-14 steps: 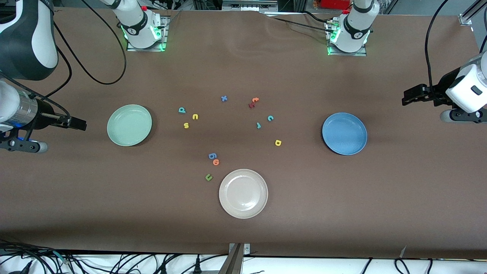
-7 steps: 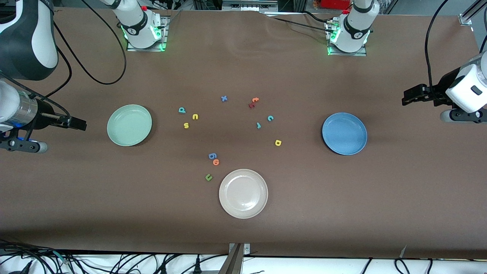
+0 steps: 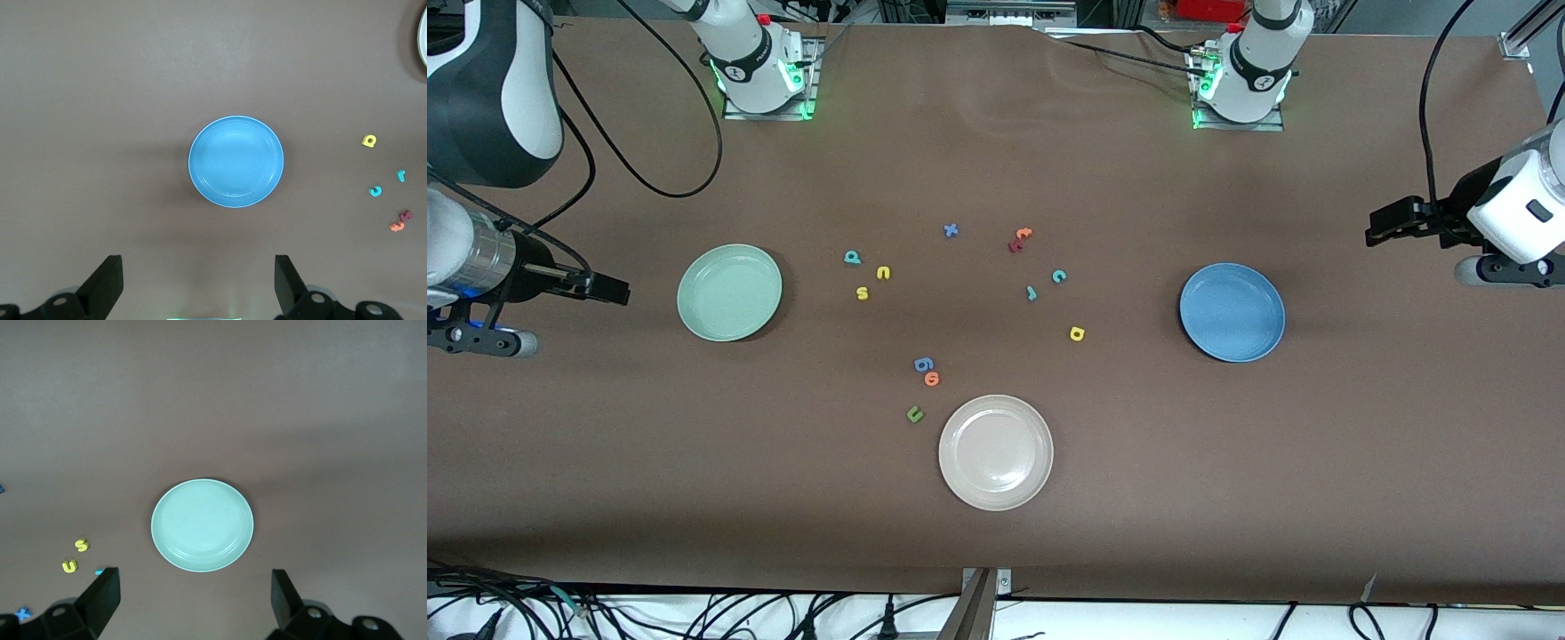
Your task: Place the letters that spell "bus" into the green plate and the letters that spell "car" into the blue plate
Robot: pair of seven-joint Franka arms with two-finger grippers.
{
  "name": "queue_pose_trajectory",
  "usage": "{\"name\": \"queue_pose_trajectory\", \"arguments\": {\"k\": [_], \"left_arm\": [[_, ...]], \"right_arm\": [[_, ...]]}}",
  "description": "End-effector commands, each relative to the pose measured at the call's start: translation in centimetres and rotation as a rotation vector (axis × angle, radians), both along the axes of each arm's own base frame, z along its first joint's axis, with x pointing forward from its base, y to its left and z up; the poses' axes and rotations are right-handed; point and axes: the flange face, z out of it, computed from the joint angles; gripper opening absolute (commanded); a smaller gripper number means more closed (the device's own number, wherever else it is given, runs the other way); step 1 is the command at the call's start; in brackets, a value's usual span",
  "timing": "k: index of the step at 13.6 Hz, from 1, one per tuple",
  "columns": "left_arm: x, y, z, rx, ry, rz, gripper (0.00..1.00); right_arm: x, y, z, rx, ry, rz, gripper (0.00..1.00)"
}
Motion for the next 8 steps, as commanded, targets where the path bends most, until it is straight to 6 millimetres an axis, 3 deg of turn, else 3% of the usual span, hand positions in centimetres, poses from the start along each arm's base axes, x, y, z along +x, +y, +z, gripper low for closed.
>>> {"name": "queue_pose_trajectory", "arguments": {"k": [1,8], "left_arm": [[0.39,-0.06,0.49,0.021,0.005,-0.025,1.00],[0.39,0.02,0.49,0.021,0.005,-0.025,1.00]], "right_arm": [[-0.65,0.34,0.65,0.020,-0.007,-0.018,1.00],[-0.92,0.91,0.76,0.020,0.003,-0.003,1.00]]}}
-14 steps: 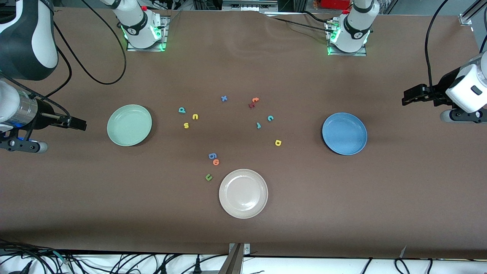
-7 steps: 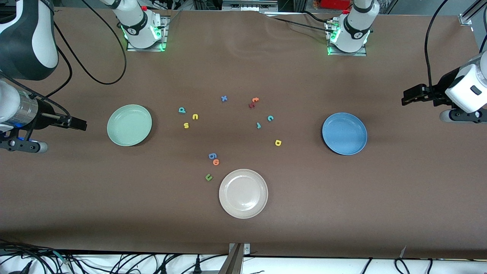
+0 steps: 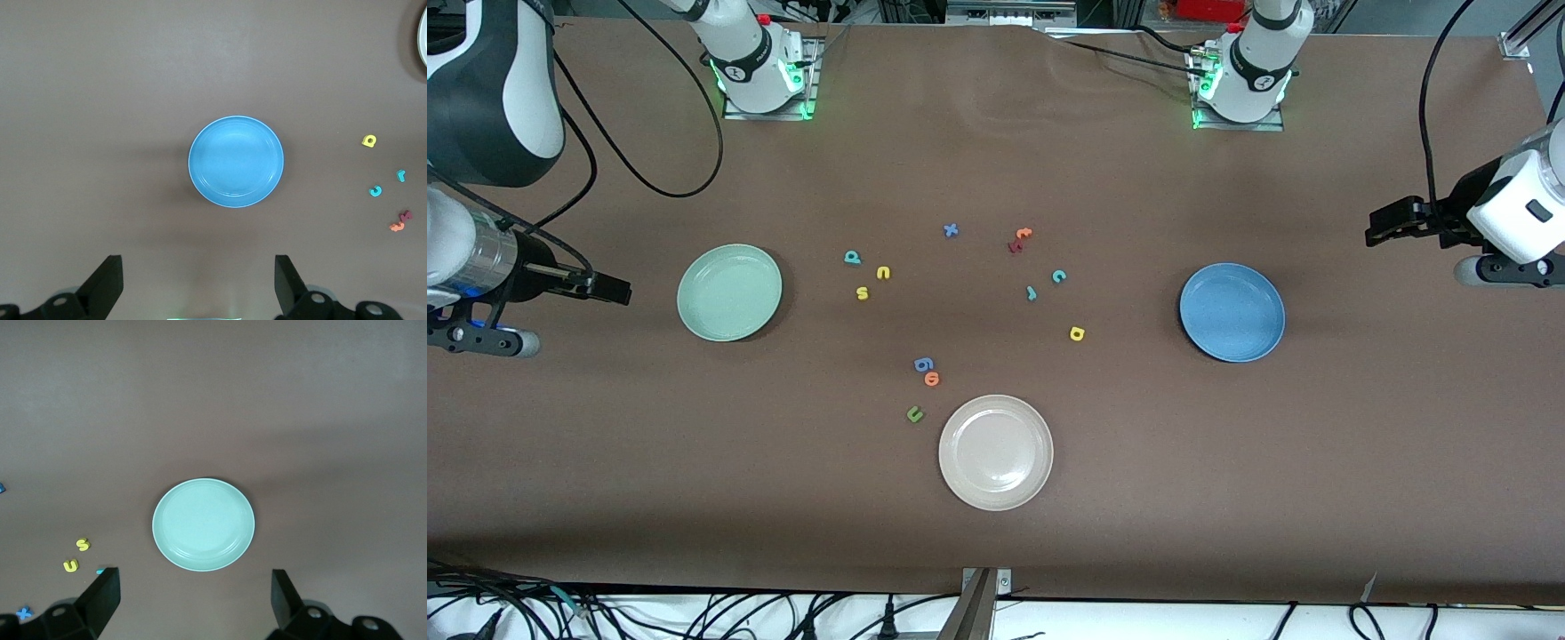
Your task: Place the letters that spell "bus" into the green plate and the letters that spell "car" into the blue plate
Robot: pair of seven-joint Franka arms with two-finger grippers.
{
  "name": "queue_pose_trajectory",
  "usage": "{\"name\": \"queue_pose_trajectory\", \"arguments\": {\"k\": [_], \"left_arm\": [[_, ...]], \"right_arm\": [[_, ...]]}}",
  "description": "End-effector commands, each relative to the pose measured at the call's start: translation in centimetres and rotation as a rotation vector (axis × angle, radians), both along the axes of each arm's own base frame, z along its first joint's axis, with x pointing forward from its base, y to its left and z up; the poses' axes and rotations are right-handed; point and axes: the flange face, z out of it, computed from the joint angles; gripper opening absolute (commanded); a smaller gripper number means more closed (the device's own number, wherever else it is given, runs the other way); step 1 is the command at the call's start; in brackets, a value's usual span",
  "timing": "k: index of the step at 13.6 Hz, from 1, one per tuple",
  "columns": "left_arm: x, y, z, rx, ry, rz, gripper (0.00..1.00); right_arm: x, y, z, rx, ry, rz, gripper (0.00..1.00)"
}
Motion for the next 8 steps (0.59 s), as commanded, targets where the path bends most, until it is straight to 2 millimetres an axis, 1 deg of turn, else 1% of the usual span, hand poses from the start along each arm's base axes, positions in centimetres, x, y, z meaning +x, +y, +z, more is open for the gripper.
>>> {"name": "queue_pose_trajectory", "arguments": {"k": [1,3,5,8], "left_arm": [[0.4,-0.1,0.5,0.021,0.005,-0.027,1.00],[0.4,-0.1,0.5,0.021,0.005,-0.025,1.00],[0.4,-0.1,0.5,0.021,0.005,-0.027,1.00],[0.4,-0.1,0.5,0.020,0.005,-0.030,1.00]], "right_arm": [[-1.0,0.9,0.6,0.018,0.010,-0.001,1.00],[-1.0,1.5,0.4,0.019,0.021,0.014,1.00],[-1.1,1.6,0.1,0.021,0.033,0.007,1.00],[-1.4,4.2,0.1,0.018,0.038,0.036,1.00]]}}
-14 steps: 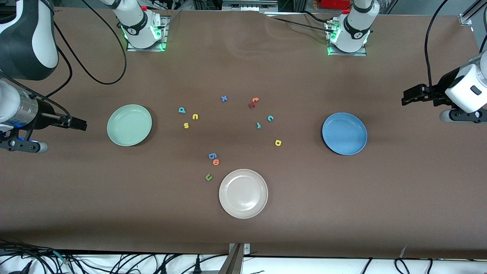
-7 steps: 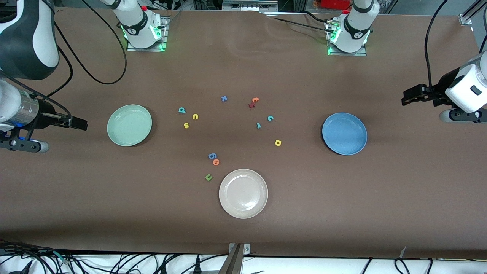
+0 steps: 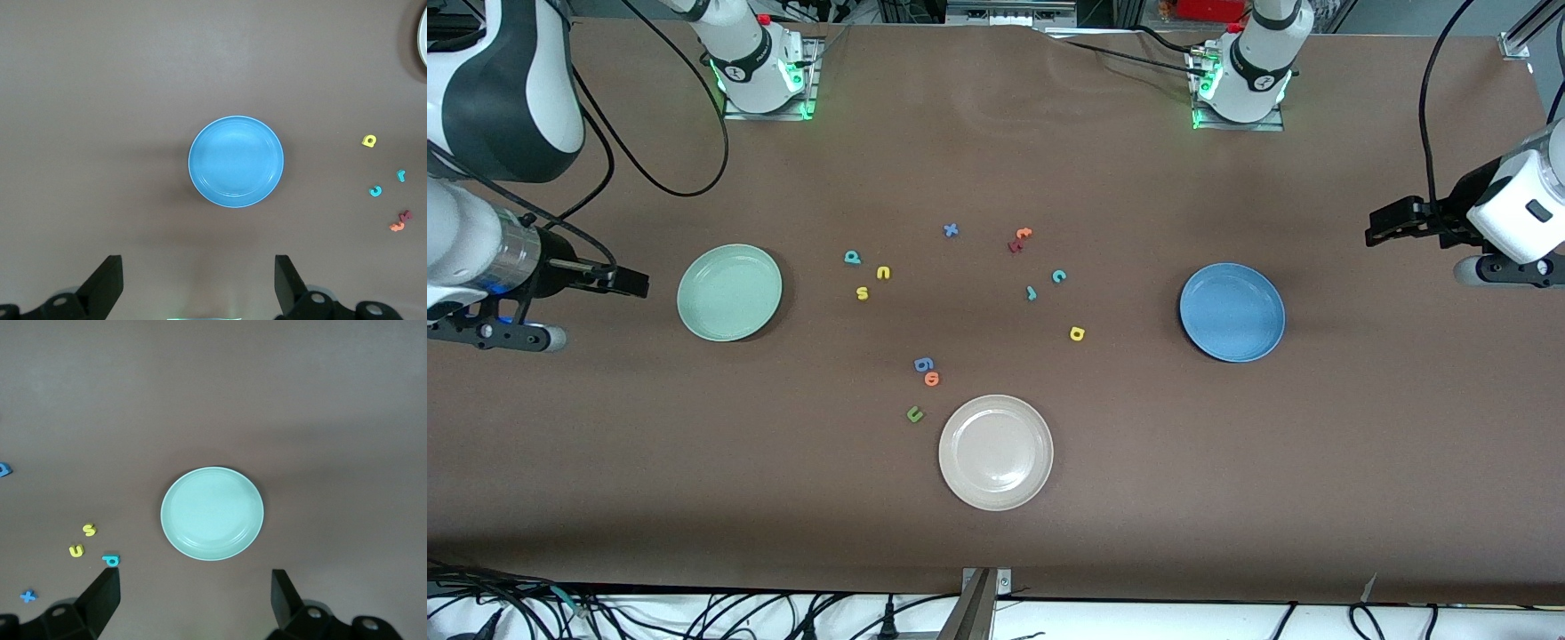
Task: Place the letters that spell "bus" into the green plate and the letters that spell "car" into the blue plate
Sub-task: 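Move the right gripper toward the letters while the left gripper follows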
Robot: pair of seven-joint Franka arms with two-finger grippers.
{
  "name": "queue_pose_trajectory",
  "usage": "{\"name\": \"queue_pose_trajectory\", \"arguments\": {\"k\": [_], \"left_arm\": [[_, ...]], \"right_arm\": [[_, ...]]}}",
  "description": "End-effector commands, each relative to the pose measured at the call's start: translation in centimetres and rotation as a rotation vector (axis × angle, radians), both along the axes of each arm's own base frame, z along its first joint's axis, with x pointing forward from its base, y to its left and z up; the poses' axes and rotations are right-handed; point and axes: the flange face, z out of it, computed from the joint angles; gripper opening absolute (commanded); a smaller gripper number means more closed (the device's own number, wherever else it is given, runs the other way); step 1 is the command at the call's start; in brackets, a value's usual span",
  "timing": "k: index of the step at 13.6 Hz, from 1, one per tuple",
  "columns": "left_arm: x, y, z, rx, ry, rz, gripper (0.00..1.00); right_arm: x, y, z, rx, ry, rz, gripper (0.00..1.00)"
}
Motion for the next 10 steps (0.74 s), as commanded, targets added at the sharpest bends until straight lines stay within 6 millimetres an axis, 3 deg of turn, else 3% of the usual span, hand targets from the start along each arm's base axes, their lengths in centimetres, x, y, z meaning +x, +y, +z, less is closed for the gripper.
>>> {"name": "queue_pose_trajectory", "arguments": {"k": [1,5,8,9,10], "left_arm": [[0.5,0.0,0.3,0.019,0.005,-0.029,1.00],[1.2,-0.4,-1.1,0.003,0.023,-0.038,1.00],[2.5,-5.3,-5.8,0.012,0.101,-0.105,1.00],[2.6,-6.6,-5.9,0.009,0.096,-0.125,1.00],[3.4,-8.4,-7.6,0.007,0.087,-0.151,1.00]], "right_arm": [[-1.0,2.3,0.3,0.009,0.007,-0.025,1.00],[-1.8,7.0,-0.5,-0.016,0.014,-0.072,0.99],[-3.4,11.4,-2.5,-0.035,0.042,-0.080,0.99],[-3.9,12.6,-3.4,-0.038,0.059,-0.083,0.99],[-4.6,13.6,-4.3,-0.041,0.077,-0.092,0.99]]}}
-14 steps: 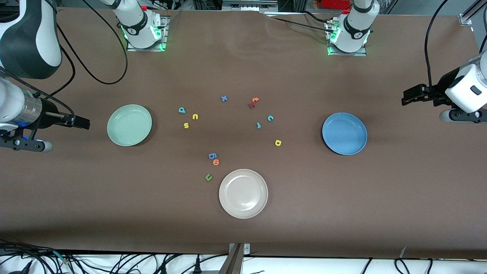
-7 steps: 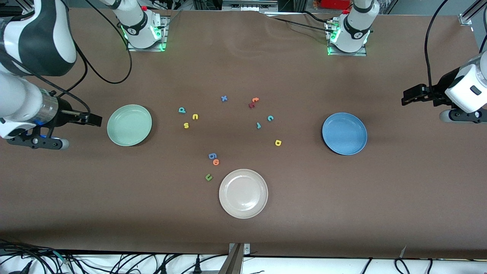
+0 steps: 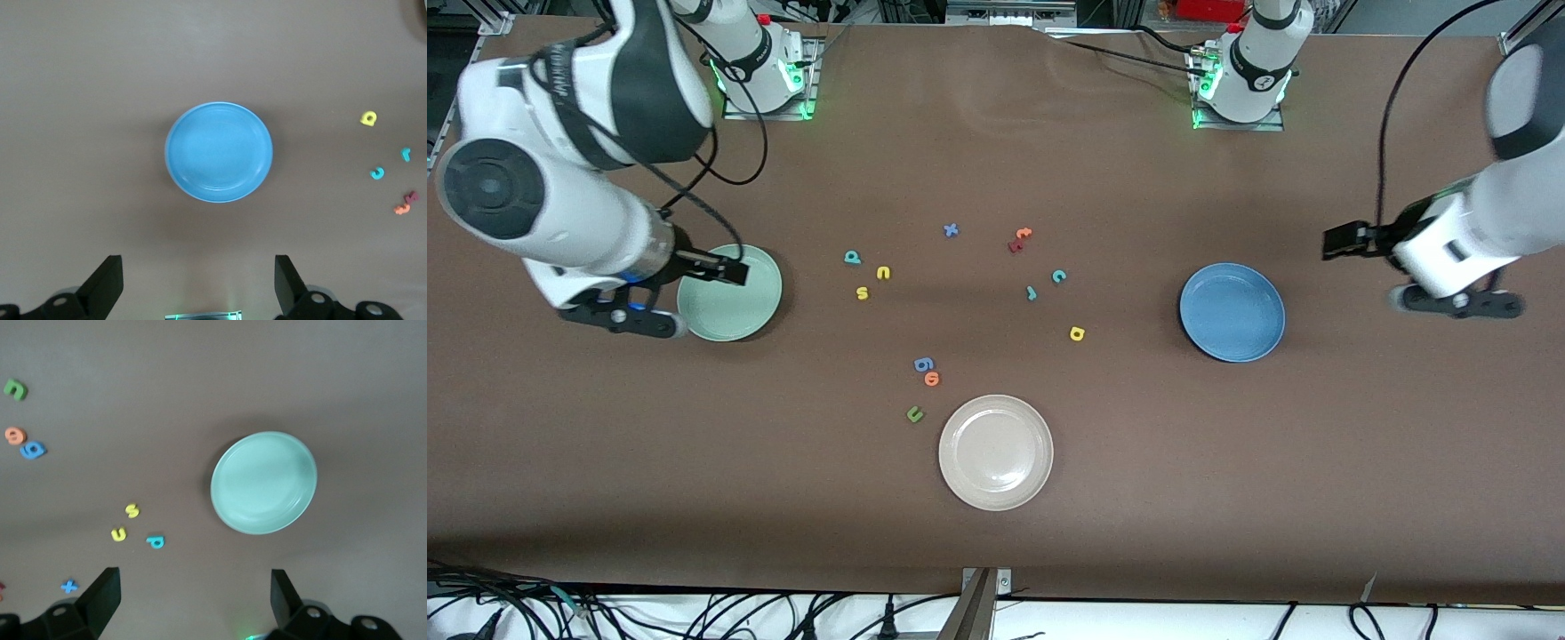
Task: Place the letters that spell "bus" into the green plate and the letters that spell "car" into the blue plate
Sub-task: 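Move the right gripper toward the letters while the left gripper follows, then grasp the teal letter with the right gripper while the left grasps yellow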
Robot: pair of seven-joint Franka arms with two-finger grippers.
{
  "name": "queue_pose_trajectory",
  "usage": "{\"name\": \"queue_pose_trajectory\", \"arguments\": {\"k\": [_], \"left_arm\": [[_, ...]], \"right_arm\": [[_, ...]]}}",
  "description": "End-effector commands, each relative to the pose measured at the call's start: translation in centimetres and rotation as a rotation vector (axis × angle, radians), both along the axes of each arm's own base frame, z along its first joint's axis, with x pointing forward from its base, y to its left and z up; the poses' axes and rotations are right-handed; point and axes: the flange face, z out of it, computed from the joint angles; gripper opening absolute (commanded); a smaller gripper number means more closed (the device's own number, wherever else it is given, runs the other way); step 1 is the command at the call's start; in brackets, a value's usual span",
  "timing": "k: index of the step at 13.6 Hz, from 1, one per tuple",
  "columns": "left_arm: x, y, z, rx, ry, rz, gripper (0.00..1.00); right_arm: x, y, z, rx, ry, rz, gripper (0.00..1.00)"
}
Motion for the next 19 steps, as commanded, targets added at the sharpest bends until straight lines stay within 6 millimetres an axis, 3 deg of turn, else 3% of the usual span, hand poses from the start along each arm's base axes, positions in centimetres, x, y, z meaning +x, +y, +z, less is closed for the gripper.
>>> {"name": "queue_pose_trajectory", "arguments": {"k": [1,4,7,8,9,11,15,18,19], "left_arm": [[1.7,-3.8,-2.3,-0.013,-0.012,-0.058,1.00],[2.8,-7.2,-4.6,-0.100,-0.038,-0.075,1.00],[3.6,-11.7,-8.6,-0.152,-0.047,-0.117,1.00],[3.4,-14.7,-10.2,-0.149,-0.063,-0.144,1.00],[3.4,-16.4,-12.4,-0.146,-0.072,-0.157,1.00],[2.2,-20.2,-15.4,-0.123,-0.046,-0.139,1.00],[1.4,-23.2,-20.4,-0.107,-0.048,-0.123,1.00],[-2.3,-26.7,-25.0,-0.093,-0.109,-0.082,1.00],[-3.1,-26.8,-26.4,-0.096,-0.133,-0.074,1.00]], "right_arm": [[-2.3,2.0,-2.7,0.006,0.042,-0.032,0.99],[-5.3,3.2,-6.1,0.019,0.020,-0.041,0.99],[-8.6,4.3,-10.4,0.028,-0.008,-0.045,0.99],[-9.6,4.8,-11.8,0.031,-0.012,-0.034,0.99],[-10.4,5.1,-13.5,0.033,-0.014,-0.025,0.99],[-12.0,5.2,-17.0,0.044,-0.039,-0.014,0.99],[-13.9,4.7,-22.3,0.049,-0.049,-0.010,0.99],[-15.5,4.8,-25.1,0.064,-0.077,0.006,0.98],[-15.6,4.9,-26.0,0.067,-0.081,0.008,0.98]]}}
